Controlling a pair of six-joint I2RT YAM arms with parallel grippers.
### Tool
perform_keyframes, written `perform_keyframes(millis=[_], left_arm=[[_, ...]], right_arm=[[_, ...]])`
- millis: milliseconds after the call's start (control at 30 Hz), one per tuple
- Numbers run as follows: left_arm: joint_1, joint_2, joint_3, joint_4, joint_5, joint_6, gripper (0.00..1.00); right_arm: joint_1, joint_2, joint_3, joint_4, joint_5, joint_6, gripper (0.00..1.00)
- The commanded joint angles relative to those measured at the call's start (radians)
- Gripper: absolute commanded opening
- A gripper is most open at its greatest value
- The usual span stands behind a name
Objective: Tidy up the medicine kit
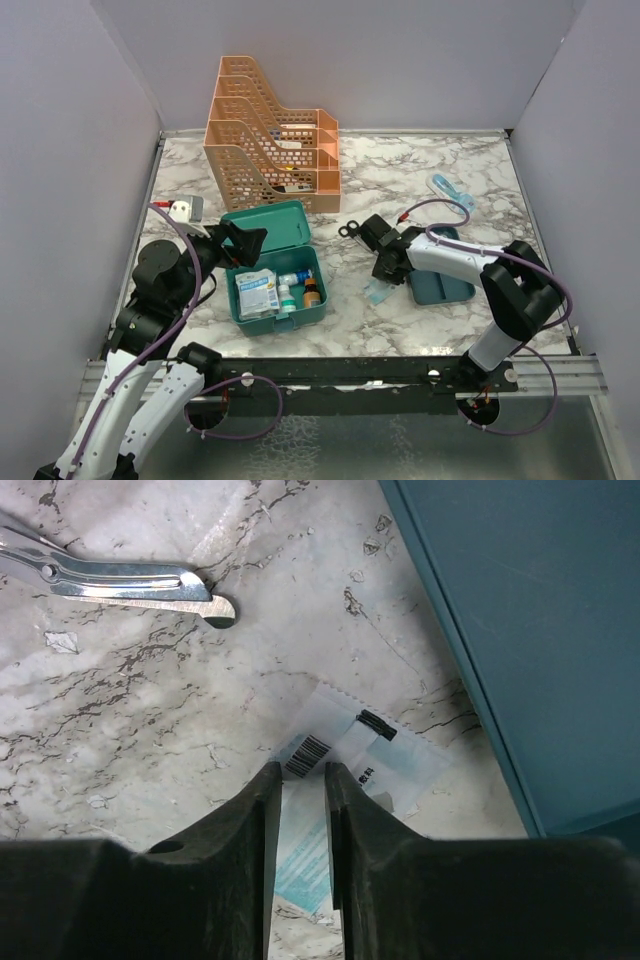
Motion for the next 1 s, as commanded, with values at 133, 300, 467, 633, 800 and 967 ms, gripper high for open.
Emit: perform_keyframes(millis=[133,300,467,633,800,967], left_arm=[[0.003,-0.018,-0.003,-0.012,-0.007,0.019,0.91],[0.003,-0.035,-0.003,-0.026,-0.016,0.029,0.91],[0.003,-0.060,-0.027,-0.028,-0.010,0.022,0.90],[0.003,-0.091,-0.064,-0.035,-0.010,0.021,0.91],[0.003,-0.143,-0.105,-0.065,-0.010,0.023,0.91],[0.003,-0.182,-0.141,-0.078,0.004,0.007,0.91]], right_arm=[[0.005,0.045,-0.015,-0.011,0.004,0.002,0.07],[0.006,0.026,0.026,-0.024,0.031,-0.069,0.01],[0.005,-0.066,0.059,-0.032,0.068,-0.210,0.01],[0.001,-0.185,0.079,-0.131,0.199,-0.200,0.01],[-0.019,-0.263,0.075,-0.171,0.234,-0.179,0.01],[-0.019,-0.242,0.031,-0.192,0.119,-0.084,0.40]])
